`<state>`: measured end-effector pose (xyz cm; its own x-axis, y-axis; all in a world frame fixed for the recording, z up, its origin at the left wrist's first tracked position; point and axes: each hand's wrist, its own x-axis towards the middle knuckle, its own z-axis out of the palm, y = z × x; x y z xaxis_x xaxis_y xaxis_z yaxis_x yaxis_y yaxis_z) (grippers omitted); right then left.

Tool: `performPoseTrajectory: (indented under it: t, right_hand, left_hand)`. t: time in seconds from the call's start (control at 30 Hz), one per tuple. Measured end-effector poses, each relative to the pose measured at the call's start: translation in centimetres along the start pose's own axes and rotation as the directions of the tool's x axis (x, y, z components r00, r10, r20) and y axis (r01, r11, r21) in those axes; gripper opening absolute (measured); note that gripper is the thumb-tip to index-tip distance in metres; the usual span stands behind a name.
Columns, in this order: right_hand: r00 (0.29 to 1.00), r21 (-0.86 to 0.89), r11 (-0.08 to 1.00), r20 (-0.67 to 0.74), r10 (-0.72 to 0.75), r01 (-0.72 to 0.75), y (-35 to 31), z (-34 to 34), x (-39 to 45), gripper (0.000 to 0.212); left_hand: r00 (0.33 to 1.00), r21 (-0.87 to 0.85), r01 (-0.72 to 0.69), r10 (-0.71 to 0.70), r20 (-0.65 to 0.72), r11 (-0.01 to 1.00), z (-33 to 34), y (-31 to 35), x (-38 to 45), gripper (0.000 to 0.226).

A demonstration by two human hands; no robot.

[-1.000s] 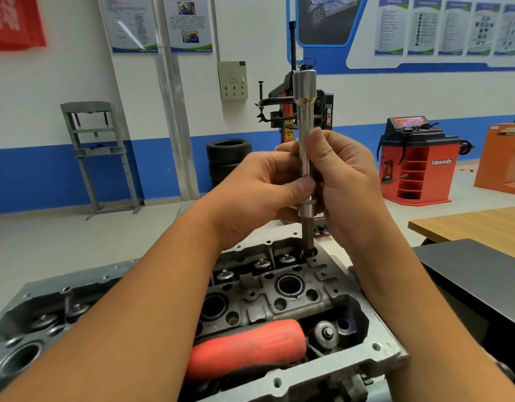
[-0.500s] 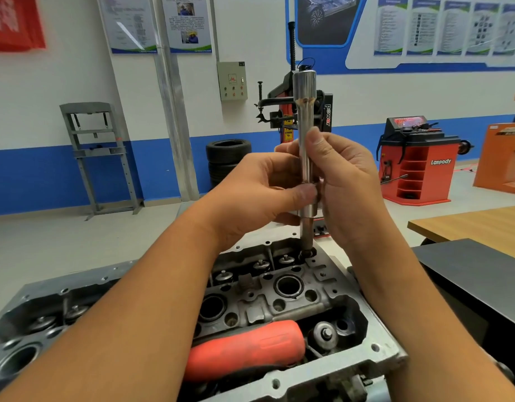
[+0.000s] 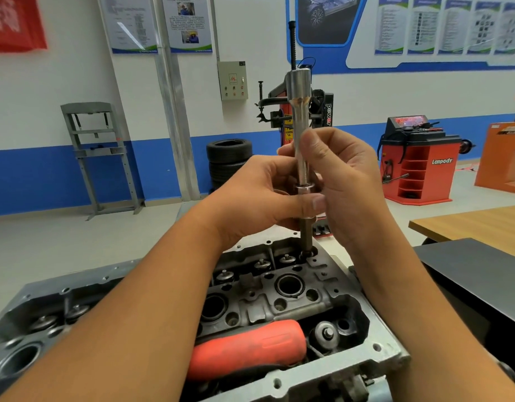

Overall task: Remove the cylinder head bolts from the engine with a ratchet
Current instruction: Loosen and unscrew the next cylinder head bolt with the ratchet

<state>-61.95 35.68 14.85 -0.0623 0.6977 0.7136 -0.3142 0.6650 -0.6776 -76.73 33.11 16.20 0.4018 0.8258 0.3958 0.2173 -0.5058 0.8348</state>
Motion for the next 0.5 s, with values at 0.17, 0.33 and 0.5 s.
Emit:
performPoseTrajectory:
  t: [0.17,0.33,0.5]
  right_hand:
    - [0.995,-0.035,0.996,-0.037,-0.088,0.086,0.22,-0.26,0.11,0.018]
    - [0.991,0.004,0.994,-0.083,-0.107,0.108,0.34,-0.27,0.11,0.026]
    - [0.999,0.107,0.993,0.015,-0.049,0.047,0.12,-0.04,0.06,0.021]
  left_hand:
    - [1.0,0.021,0.011,-0.011,0.011,1.0,-0.08,-0.12,0.05,0.016]
    - [0.996,0.01,0.061,-0.062,0.068,0.998,0.03,0.02,-0.09,0.027]
    - [0.999,-0.065,0.04,-0.038,0.028,0.997,-0.26,0.09,-0.13,0.025]
